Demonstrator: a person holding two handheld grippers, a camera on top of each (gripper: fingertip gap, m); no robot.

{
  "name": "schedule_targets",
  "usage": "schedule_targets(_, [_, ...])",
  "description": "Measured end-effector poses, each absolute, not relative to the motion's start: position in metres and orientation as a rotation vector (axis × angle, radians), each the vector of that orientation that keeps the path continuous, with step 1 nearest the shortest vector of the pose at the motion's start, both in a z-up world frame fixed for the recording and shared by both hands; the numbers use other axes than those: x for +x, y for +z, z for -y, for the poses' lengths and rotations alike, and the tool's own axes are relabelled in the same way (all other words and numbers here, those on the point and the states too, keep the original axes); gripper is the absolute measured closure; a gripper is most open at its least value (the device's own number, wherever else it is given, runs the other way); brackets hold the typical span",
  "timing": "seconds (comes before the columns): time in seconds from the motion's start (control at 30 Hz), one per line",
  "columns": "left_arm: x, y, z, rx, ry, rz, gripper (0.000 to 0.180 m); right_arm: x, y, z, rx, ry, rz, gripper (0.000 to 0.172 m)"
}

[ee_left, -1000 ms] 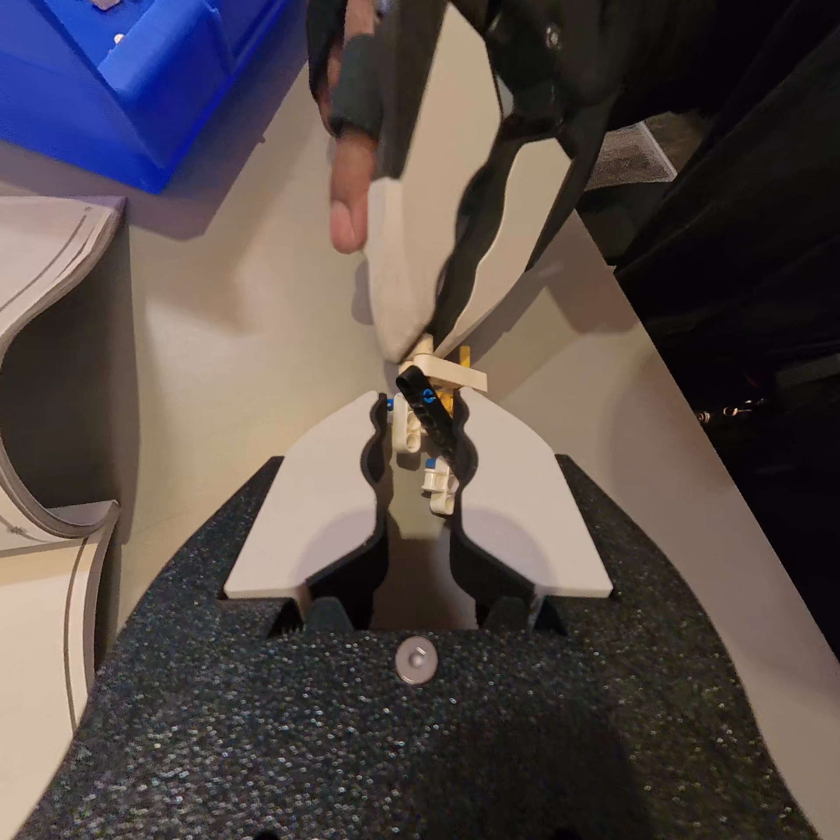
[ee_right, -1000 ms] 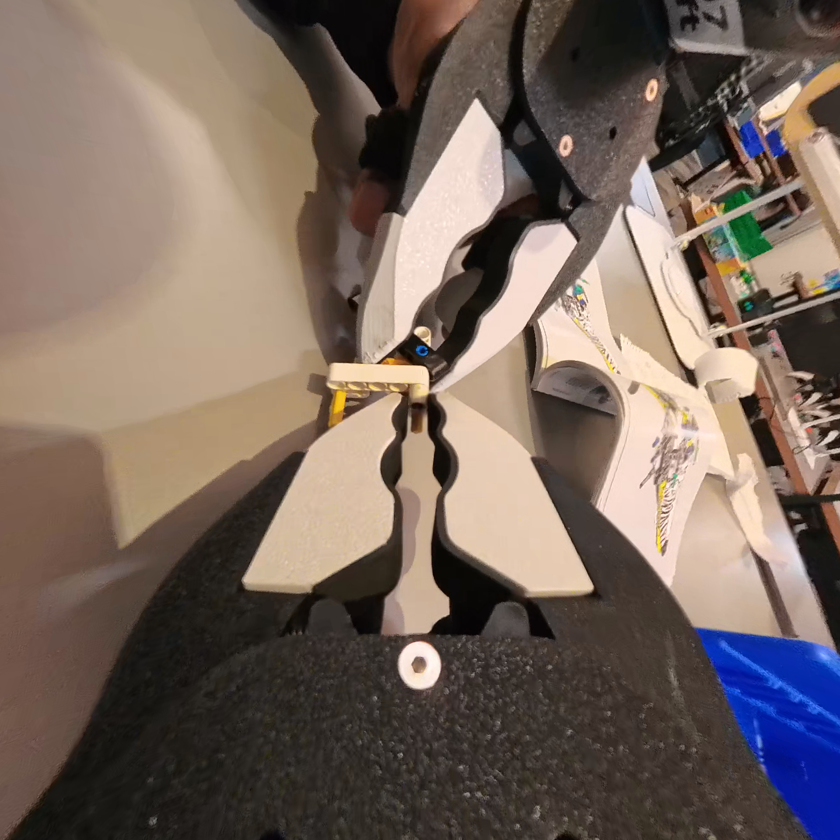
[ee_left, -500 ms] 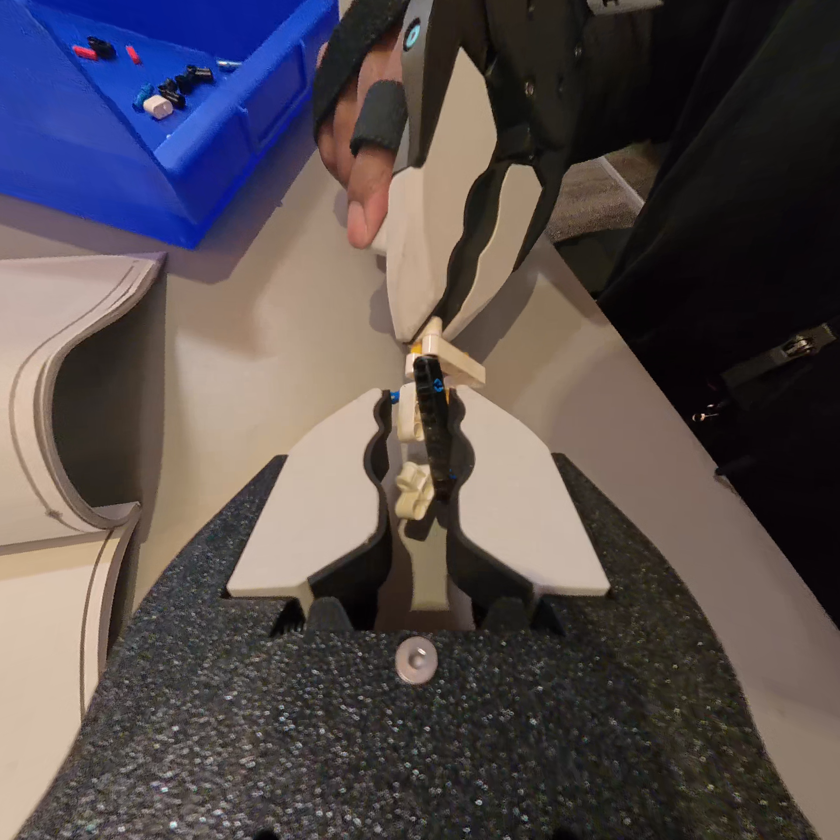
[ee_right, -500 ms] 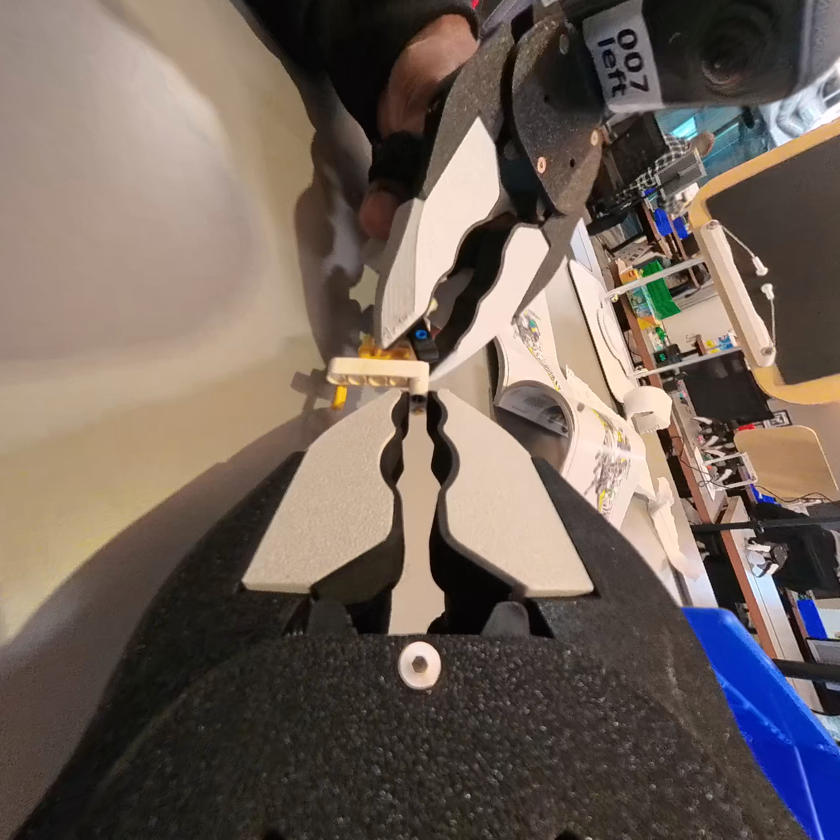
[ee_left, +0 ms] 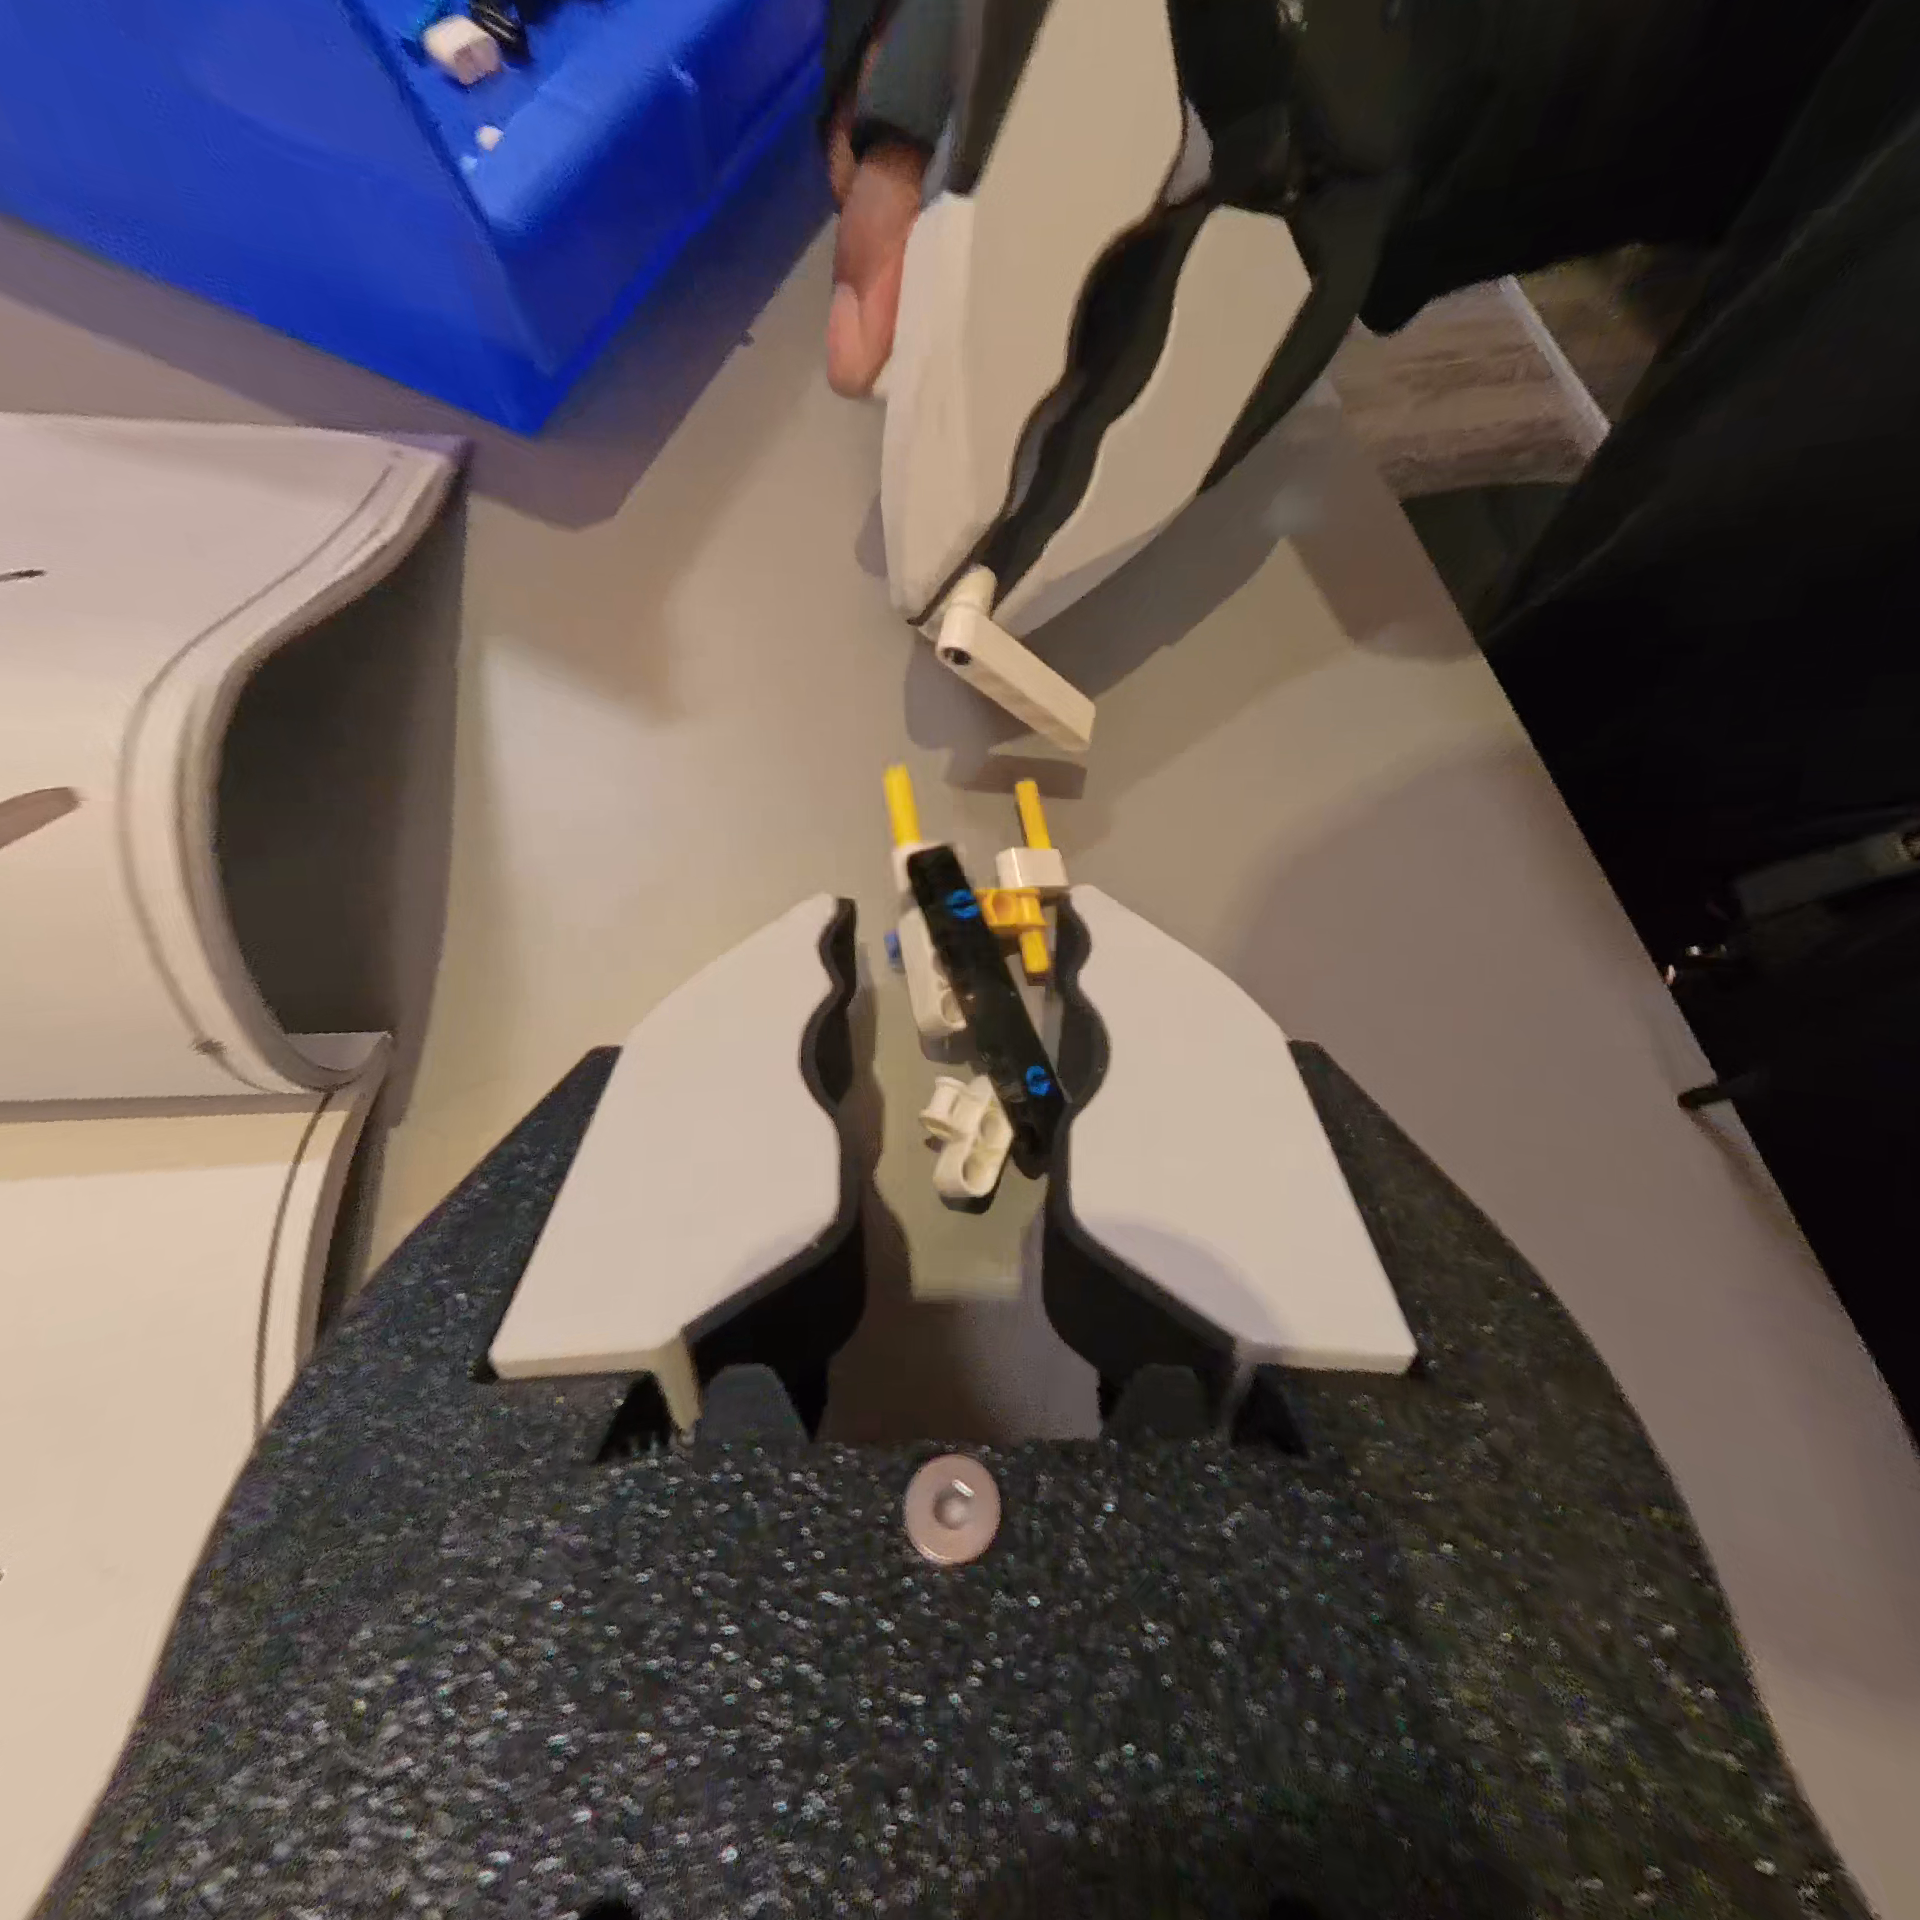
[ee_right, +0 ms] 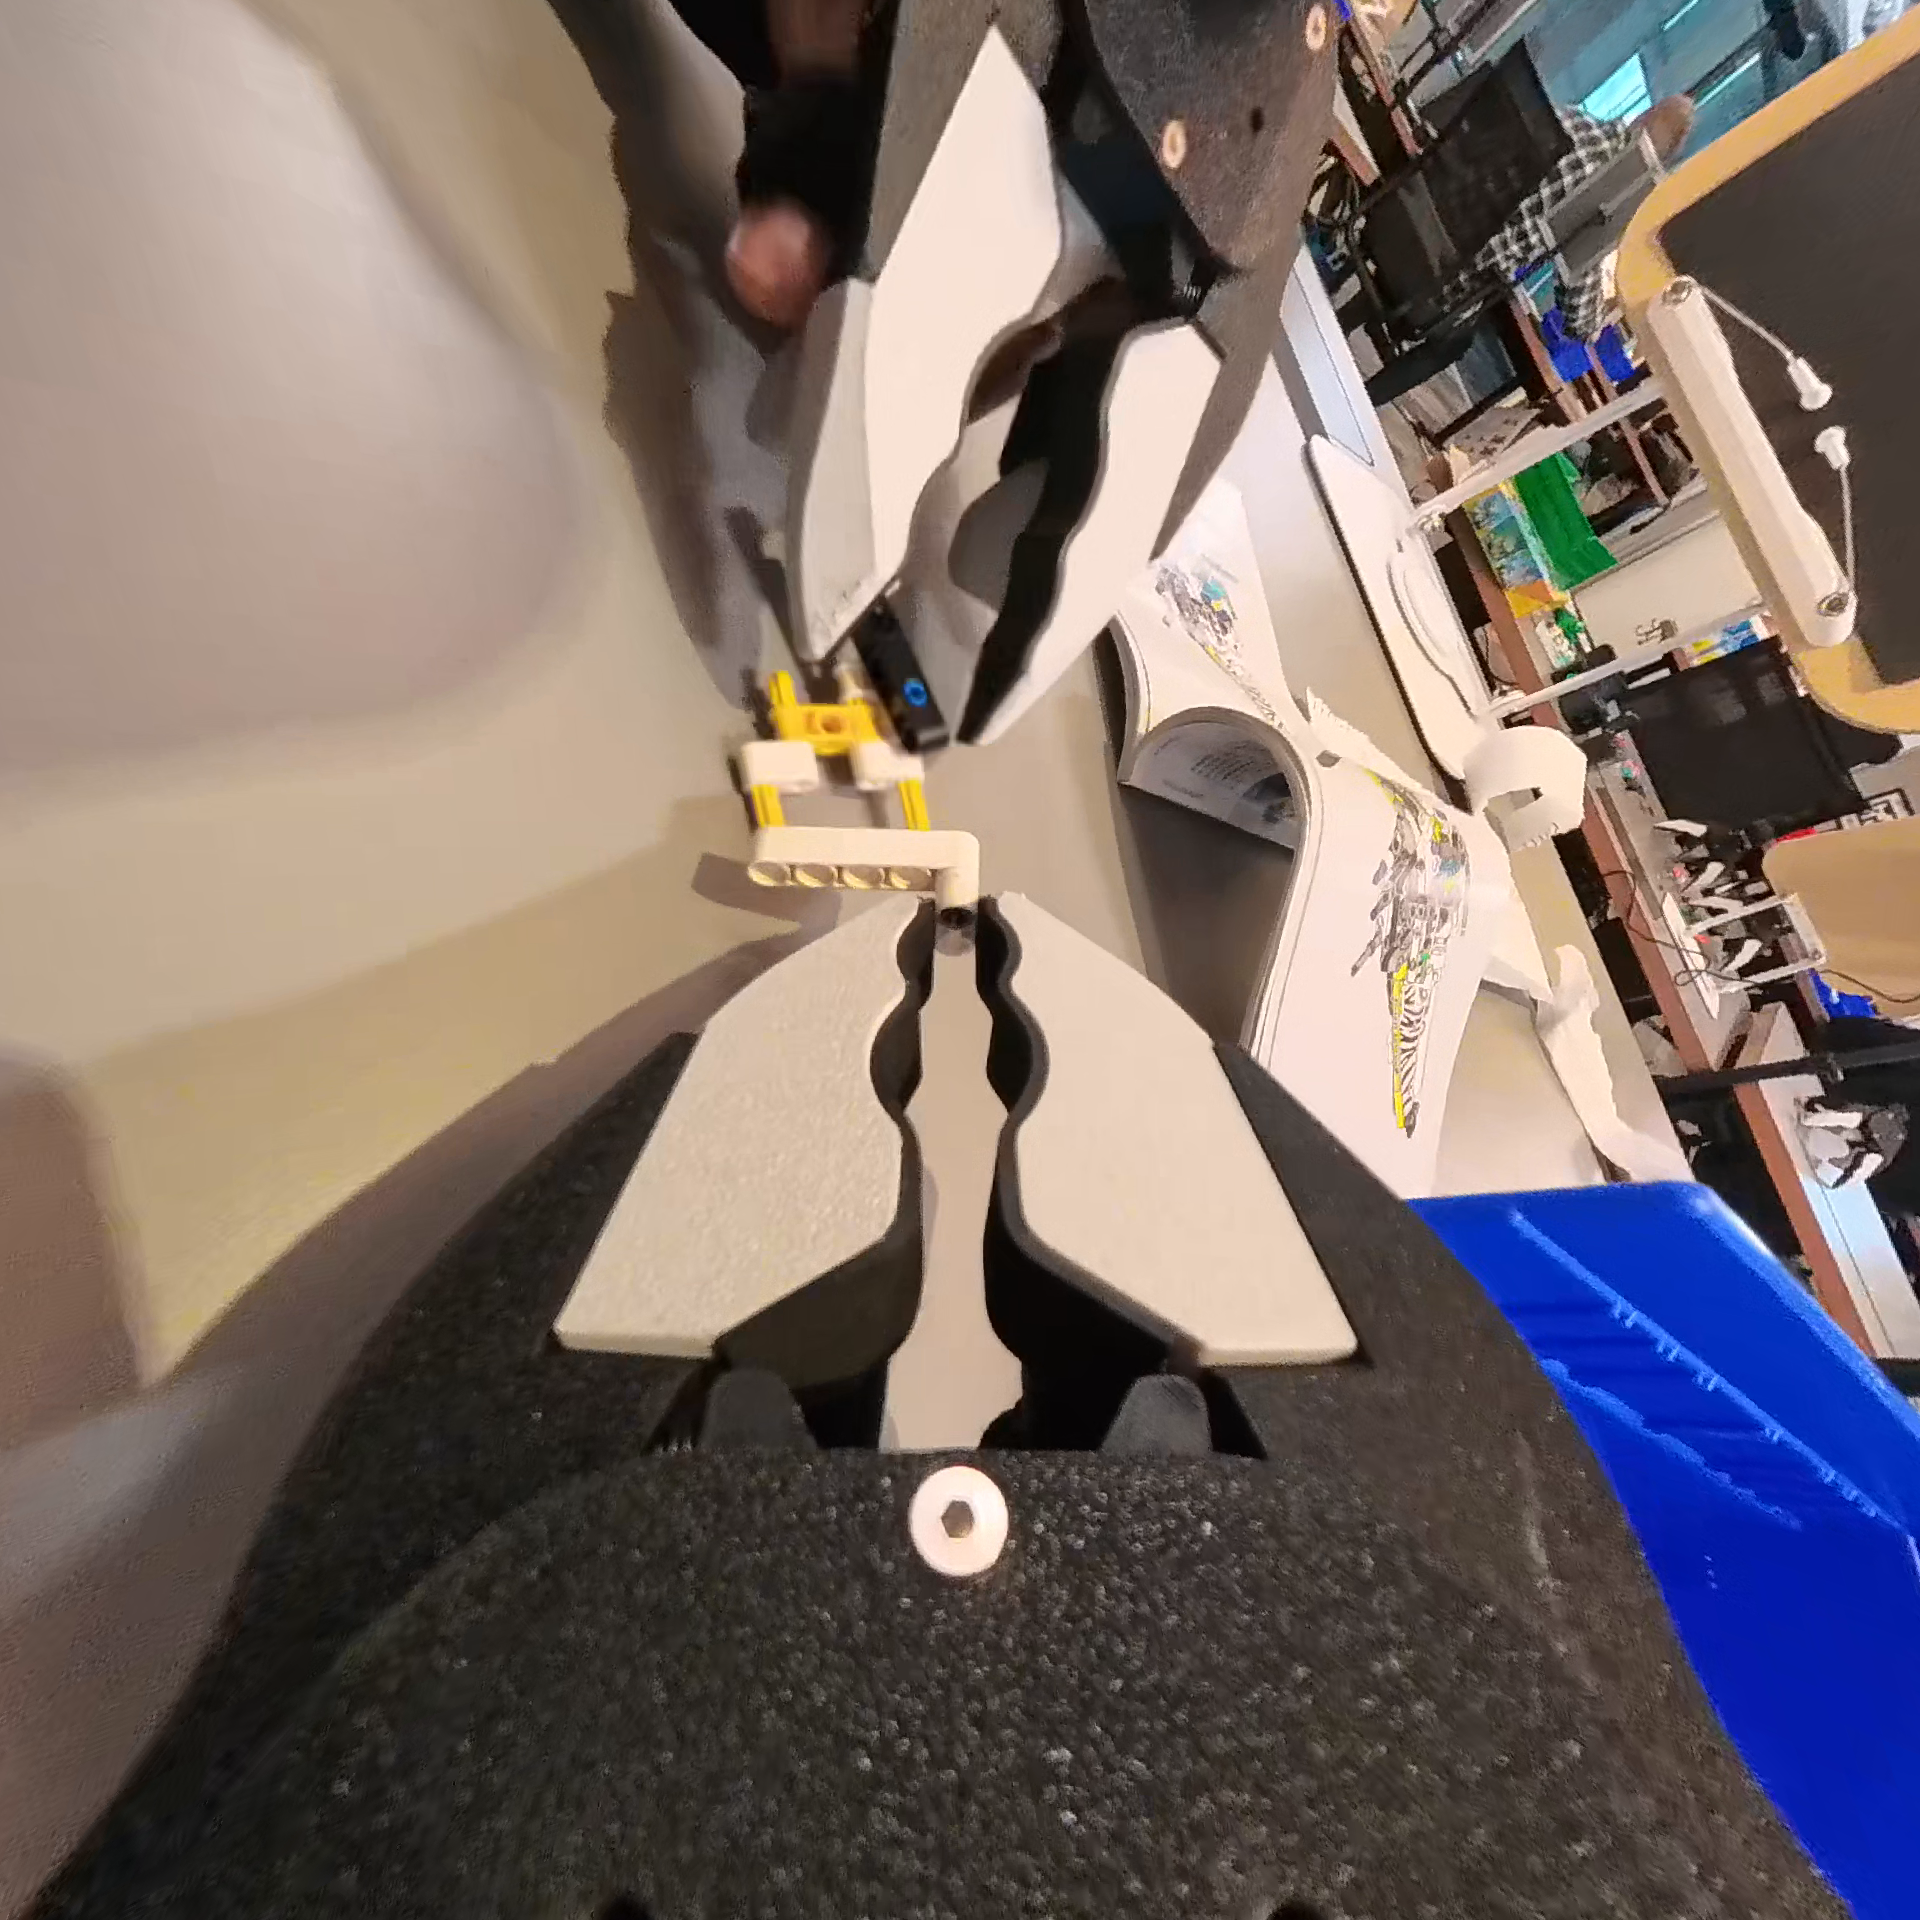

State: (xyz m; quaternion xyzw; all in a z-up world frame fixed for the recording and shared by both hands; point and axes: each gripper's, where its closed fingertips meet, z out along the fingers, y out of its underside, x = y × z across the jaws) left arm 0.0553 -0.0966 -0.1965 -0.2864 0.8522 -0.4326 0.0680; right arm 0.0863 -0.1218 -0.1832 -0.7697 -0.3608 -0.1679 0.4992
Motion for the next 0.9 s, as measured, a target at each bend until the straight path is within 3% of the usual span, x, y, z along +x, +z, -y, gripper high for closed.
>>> schedule_targets(0.17, [0.071,-0.168,0.088,-1.009,-1.492,-2.374,0.136,0.088,-0.174,0.118,-1.838,-0.42,0.815,0.164])
schedule_targets(0.27, [0.07,-0.141,0.102,-1.038,-1.72,-2.298,0.149,0.083,-0.165,0.113,-1.799,-0.424,0.79,0.164])
schedule_targets(0.5, [0.064,-0.164,0.121,-1.186,-1.628,-2.435,0.153,0.077,-0.152,0.104,-1.749,-0.468,0.738,0.164])
schedule_targets(0.6, [0.063,-0.16,0.124,-1.198,-1.69,-2.418,0.167,0.076,-0.149,0.104,-1.731,-0.491,0.74,0.164])
schedule_targets(0.9, [0.056,-0.14,0.126,-1.365,-2.169,-2.232,0.171,0.07,-0.134,0.109,-1.632,-0.535,0.754,0.164])
